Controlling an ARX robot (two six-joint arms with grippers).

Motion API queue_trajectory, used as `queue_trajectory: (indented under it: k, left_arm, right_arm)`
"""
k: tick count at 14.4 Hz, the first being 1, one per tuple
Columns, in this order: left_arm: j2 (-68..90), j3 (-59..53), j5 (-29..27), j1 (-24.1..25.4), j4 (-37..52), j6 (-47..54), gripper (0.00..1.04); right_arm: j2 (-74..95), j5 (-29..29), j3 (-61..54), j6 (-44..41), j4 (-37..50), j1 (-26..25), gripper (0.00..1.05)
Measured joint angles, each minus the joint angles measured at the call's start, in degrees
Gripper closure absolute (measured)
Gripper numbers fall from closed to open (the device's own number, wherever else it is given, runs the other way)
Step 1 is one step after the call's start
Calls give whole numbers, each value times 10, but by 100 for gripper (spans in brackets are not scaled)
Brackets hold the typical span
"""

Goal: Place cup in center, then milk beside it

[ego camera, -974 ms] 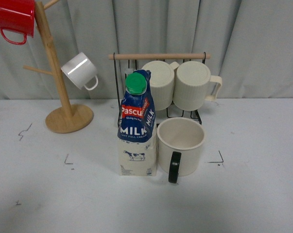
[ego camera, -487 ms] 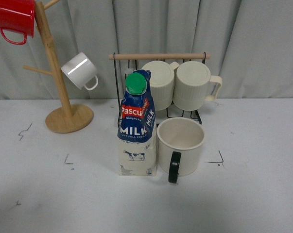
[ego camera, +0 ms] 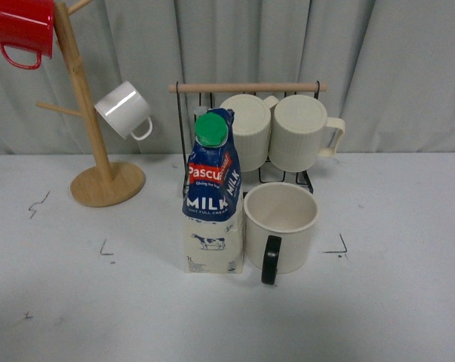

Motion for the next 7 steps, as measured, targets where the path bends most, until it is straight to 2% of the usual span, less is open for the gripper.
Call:
queue_trajectory:
  k: [7]
  left_arm:
    - [0, 0, 0, 0, 0, 0, 7]
  right_arm:
    - [0, 0, 0, 0, 0, 0, 6]
